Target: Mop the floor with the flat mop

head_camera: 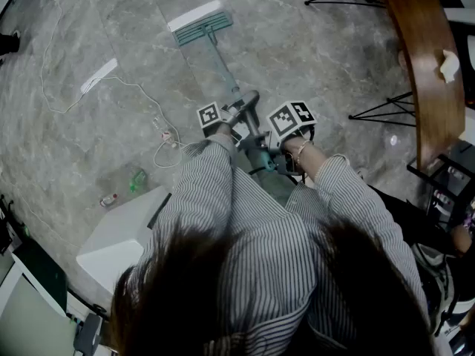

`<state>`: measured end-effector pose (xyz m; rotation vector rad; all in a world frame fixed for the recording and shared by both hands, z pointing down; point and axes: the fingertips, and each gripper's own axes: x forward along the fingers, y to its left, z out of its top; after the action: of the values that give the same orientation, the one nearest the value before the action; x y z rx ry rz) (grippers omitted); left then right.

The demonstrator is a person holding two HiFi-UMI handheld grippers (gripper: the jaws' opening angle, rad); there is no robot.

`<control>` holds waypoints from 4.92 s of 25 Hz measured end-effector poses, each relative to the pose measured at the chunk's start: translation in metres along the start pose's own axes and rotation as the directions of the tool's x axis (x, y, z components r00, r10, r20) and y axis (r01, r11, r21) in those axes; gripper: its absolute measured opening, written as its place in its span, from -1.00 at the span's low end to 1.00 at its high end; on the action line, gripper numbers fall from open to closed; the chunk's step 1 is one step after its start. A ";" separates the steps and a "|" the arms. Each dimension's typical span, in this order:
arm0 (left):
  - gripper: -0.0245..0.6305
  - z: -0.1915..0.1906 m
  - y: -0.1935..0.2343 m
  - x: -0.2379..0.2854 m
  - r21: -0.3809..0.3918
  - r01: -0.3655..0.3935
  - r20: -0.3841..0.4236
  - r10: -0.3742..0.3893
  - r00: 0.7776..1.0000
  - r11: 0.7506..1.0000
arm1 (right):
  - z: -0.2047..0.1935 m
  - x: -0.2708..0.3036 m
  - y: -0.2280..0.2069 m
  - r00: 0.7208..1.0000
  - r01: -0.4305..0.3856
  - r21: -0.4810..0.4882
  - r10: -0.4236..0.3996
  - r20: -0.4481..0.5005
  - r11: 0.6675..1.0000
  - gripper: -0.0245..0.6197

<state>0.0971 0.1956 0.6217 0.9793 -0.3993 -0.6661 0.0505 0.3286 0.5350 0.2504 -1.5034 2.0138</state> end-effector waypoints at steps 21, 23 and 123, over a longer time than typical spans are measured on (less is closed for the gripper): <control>-0.67 -0.006 -0.001 0.012 0.005 0.002 0.014 -0.002 1.000 1.000 | -0.001 -0.013 -0.005 0.999 0.004 0.009 -0.004 -0.043 1.000 -0.45; -0.67 -0.005 -0.003 0.016 0.000 0.011 0.021 -0.011 1.000 1.000 | 0.002 -0.018 -0.005 0.999 0.007 0.002 -0.006 -0.045 1.000 -0.45; -0.64 0.315 -0.191 0.145 0.055 0.038 0.030 -0.039 0.999 0.998 | 0.365 -0.017 0.134 0.996 0.075 -0.085 -0.079 -0.037 0.994 -0.44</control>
<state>-0.0454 -0.1738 0.6211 1.0310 -0.4290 -0.7092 -0.0854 -0.0355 0.5425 0.2286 -1.5249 1.8805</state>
